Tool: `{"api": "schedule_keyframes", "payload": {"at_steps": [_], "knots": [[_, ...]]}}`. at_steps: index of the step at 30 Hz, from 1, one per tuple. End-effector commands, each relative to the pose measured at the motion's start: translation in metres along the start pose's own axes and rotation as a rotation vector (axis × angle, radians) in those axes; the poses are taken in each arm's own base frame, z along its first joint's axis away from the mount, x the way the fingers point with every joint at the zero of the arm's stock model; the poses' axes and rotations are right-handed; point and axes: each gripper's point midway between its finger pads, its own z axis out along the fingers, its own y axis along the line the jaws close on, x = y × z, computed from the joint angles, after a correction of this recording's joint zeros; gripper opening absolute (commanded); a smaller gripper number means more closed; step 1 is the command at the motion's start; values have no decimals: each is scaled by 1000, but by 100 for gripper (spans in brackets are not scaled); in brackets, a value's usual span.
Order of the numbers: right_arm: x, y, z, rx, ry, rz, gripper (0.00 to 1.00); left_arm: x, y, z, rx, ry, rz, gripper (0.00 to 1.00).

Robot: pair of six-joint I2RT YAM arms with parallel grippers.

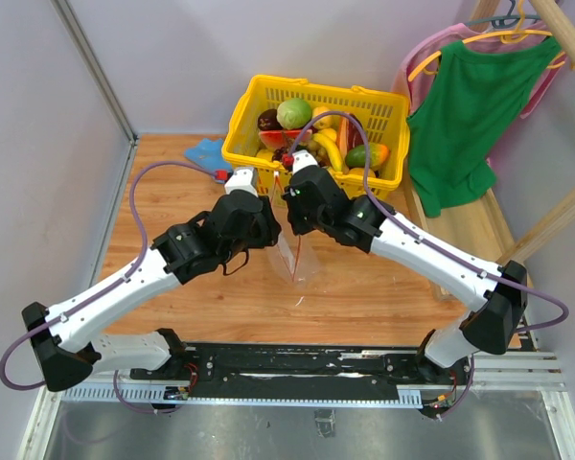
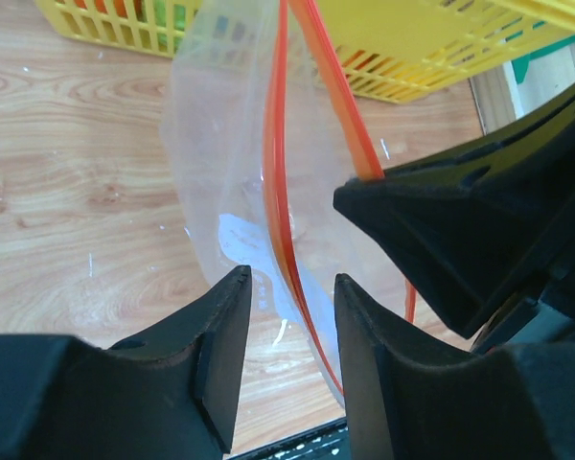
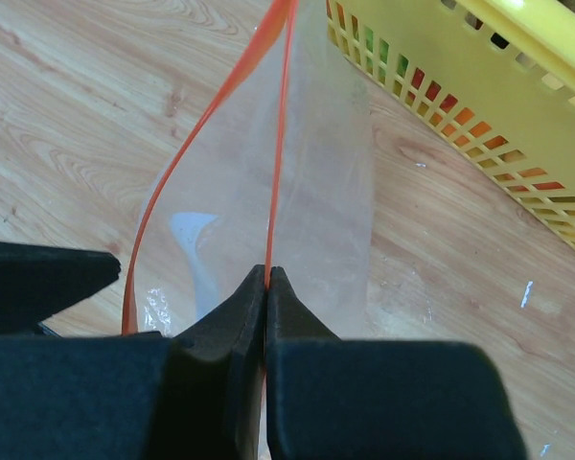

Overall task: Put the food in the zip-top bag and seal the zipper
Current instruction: Open the zipper of the food storage bag.

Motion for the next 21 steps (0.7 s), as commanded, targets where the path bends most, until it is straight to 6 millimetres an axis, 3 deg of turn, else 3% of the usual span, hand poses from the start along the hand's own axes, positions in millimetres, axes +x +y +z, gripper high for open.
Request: {"api": "schedule_keyframes", "payload": {"at_steps": [1, 12, 16, 21], "knots": [[-12, 5, -10, -9, -28, -32, 1, -20, 2, -5, -45, -62, 27, 45], [-8, 15, -11, -72, -13, -37, 1, -12, 8, 14, -108, -46, 62, 43], [-5, 8, -11, -40, -9, -49, 1, -6, 13, 16, -134, -26, 76, 33], [3, -13, -11, 8, 3, -38, 1, -11, 24, 4, -174, -31, 85, 12]]}}
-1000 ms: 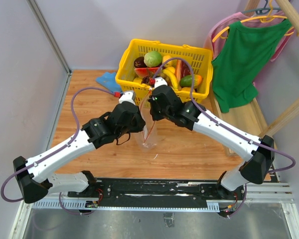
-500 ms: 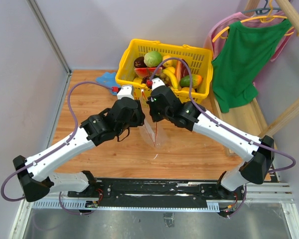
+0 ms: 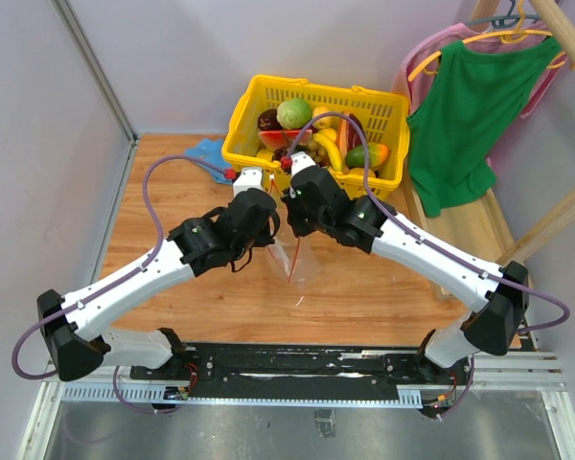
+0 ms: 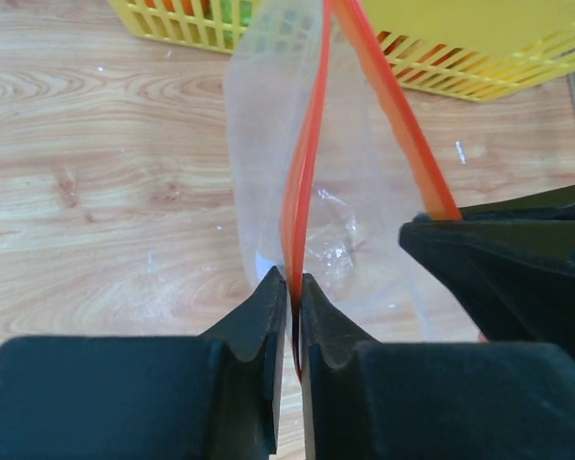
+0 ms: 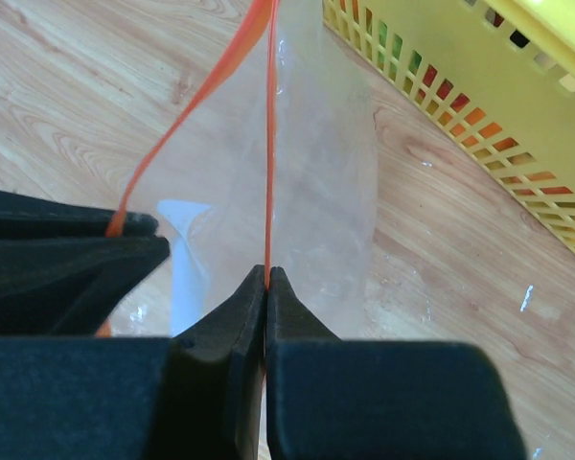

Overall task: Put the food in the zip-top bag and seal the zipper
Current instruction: Open the zipper of the food storage bag.

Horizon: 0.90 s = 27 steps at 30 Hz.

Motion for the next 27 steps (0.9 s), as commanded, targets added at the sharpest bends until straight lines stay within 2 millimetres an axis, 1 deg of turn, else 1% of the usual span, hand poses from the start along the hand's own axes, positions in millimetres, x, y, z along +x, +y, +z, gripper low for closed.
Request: {"api": "schedule_keyframes", "payload": {"at_steps": [1, 6, 9, 12, 15, 18, 20, 24, 27], "knots": [[1, -25, -9, 57, -10, 9, 1, -13, 10, -16, -38, -30, 1, 9], [10, -54, -8, 102, 13, 35, 1, -5, 24, -25, -86, 23, 42, 1], [19, -66, -2, 119, 38, 40, 1, 2, 36, -29, -131, 60, 71, 0], [26, -71, 5, 126, 63, 33, 1, 8, 44, -34, -163, 100, 102, 1], [32, -76, 12, 143, 72, 32, 1, 9, 52, -40, -201, 126, 134, 1], [35, -68, 23, 101, 74, 49, 1, 2, 58, -44, -233, 122, 154, 0], [40, -60, 32, 54, 88, 59, 3, 3, 52, -42, -206, 126, 155, 1], [45, -49, 44, 0, 103, 67, 7, 14, 34, -27, -134, 142, 146, 0], [41, -43, 44, -42, 81, 49, 14, 19, 26, -14, -120, 143, 141, 0]]}}
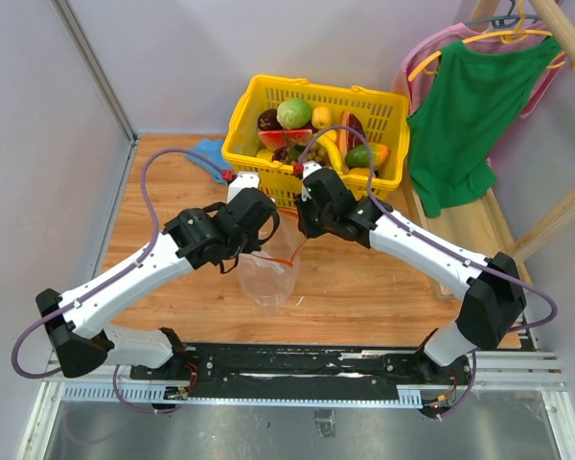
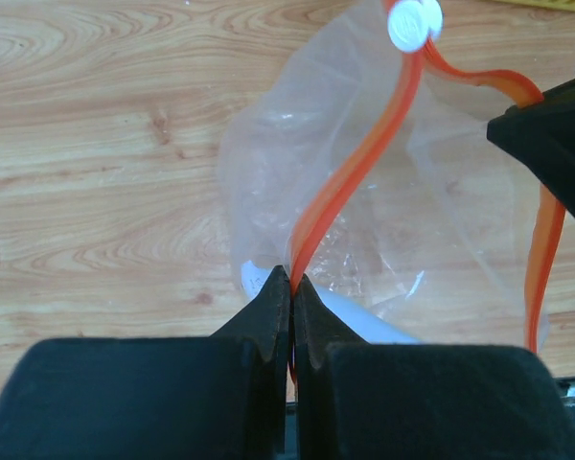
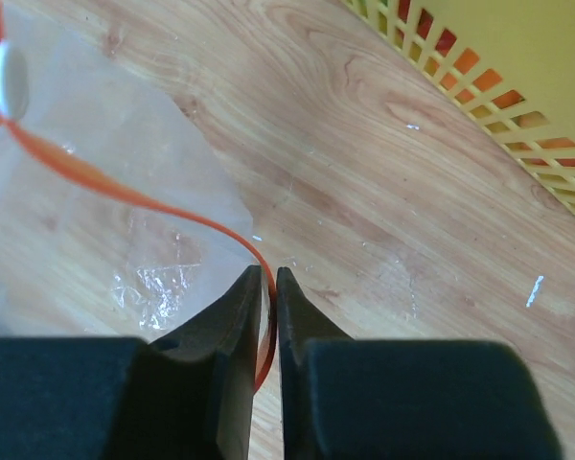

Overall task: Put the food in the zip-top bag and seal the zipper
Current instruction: Open the zipper of the food storage bag.

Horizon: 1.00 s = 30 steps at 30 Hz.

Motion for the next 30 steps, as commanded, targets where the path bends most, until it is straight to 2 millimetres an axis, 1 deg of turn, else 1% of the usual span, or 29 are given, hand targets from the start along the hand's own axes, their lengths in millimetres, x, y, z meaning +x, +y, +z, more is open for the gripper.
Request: {"api": "schedule_keyframes", "payload": {"at_steps": [1, 3, 7, 10, 13, 17, 19, 22, 23, 26, 30], "knots": [[-6, 7, 3, -76, -33, -11, 17, 3, -20, 17, 35, 2, 9, 1], [-14, 10, -5, -98, -64, -29, 25, 4, -24, 22, 32, 9, 10, 0], [-31, 12, -22, -151, -111, -40, 34, 3, -25, 26, 15, 4, 1, 0], [-46, 11, -37, -179, -154, -57, 44, 0, -25, 27, 16, -7, -14, 1], [-63, 6, -52, -189, -206, -74, 50, -5, -26, 27, 24, -19, -22, 0], [-89, -4, -65, -190, -283, -113, 58, -8, -24, 27, 22, -26, -21, 0], [-102, -9, -66, -185, -318, -138, 61, -8, -24, 27, 20, -28, -21, 0], [-127, -19, -67, -166, -380, -166, 64, -9, -23, 29, 18, -26, -18, 0], [-135, -24, -63, -153, -397, -176, 66, -8, -23, 30, 16, -24, -16, 0], [-158, -32, -53, -124, -446, -207, 70, -9, -23, 32, 13, -18, -12, 0], [-181, -43, -33, -85, -479, -234, 72, -9, -21, 35, 3, -12, -3, 0]]}}
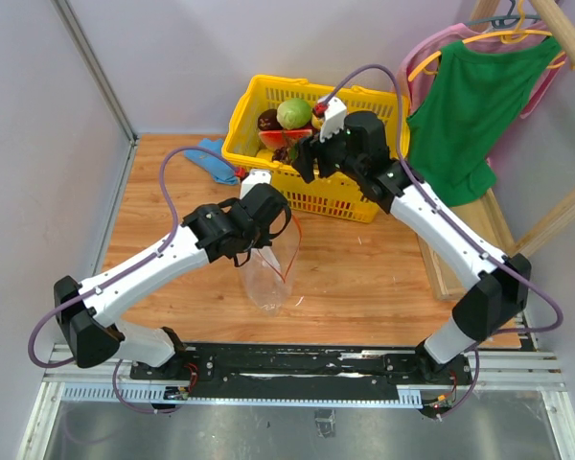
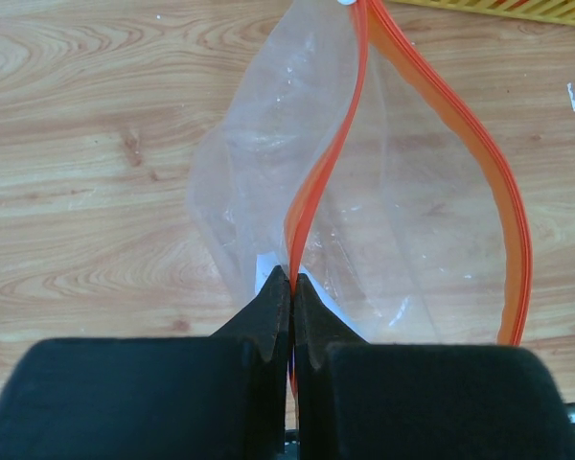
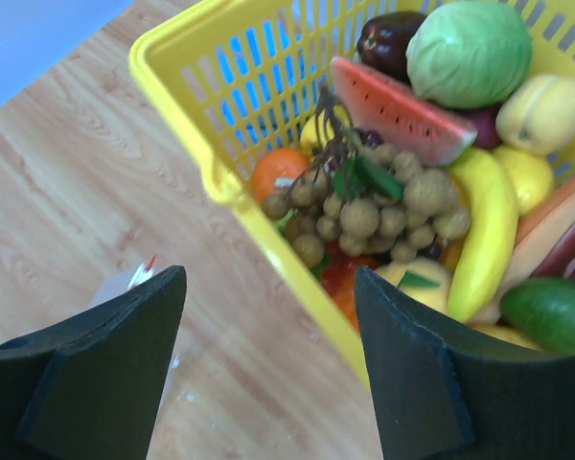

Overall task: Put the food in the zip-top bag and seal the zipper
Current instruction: Open the zipper of the food storage bag, then pick up the fake fruit from the bin.

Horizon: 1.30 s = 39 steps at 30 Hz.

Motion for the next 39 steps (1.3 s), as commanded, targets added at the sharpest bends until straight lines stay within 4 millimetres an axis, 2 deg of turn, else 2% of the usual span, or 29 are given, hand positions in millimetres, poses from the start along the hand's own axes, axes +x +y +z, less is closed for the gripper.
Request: {"api": "schedule_keyframes", "payload": {"at_steps": [1, 12, 16, 18, 20, 24, 27, 29, 36, 39], "knots": [[-22, -22, 30, 38, -72, -85, 73, -9, 1, 3, -6, -18, -3, 1], [-32, -52, 98, 115, -128, -153, 77, -13, 5, 6, -14, -19, -8, 0], [-31, -61, 118, 144, -136, -151, 77, -13, 6, 8, -16, -18, -9, 0], [-39, -62, 122, 145, -153, -150, 76, -14, 6, 8, -15, -20, -11, 0], [-24, -63, 138, 136, -126, -145, 75, -15, 6, 8, -15, -21, -13, 0], [-12, -64, 153, 118, -97, -148, 66, -16, 6, 9, -13, -20, -17, 0], [-5, -64, 156, 105, -73, -152, 59, -17, 5, 9, -12, -21, -21, 0], [-3, -65, 154, 96, -66, -149, 50, -17, 4, 9, -7, -21, -28, 0], [-27, -66, 129, 107, -97, -173, 2, -20, 1, 7, 10, -36, -55, 1], [-37, -66, 119, 110, -110, -189, 1, -22, 1, 7, 12, -46, -74, 0]]}}
